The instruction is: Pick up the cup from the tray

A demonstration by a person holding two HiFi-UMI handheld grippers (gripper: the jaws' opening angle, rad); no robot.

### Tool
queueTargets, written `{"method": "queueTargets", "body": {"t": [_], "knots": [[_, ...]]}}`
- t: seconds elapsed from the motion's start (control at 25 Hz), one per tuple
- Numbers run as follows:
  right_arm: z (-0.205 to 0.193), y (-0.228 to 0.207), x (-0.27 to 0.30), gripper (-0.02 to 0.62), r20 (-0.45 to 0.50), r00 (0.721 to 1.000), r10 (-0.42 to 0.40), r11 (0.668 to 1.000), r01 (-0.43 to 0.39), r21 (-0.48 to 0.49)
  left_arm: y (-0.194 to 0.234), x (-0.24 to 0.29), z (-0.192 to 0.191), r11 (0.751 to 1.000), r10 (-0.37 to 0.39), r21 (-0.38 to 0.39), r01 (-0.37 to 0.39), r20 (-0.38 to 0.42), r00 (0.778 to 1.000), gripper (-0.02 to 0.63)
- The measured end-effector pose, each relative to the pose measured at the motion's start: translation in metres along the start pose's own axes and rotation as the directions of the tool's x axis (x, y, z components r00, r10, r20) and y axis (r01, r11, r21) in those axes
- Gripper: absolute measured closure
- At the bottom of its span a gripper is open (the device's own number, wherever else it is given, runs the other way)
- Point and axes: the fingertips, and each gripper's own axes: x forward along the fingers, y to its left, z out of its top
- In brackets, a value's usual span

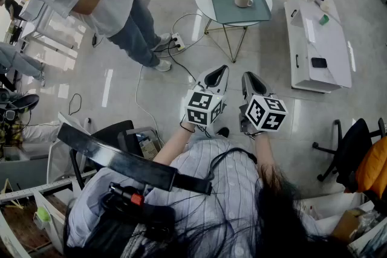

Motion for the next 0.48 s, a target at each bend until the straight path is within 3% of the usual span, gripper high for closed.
{"method": "queueTargets", "body": {"t": [0.48], "knots": [[-0.001,-0.006,0.011,0.546,0.018,1.0,0.01,0.999,-0.011,0.033,0.011,0.004,-0.006,1.0,0.016,-0.014,-0.016,-0.009,1.0,0.591]]}}
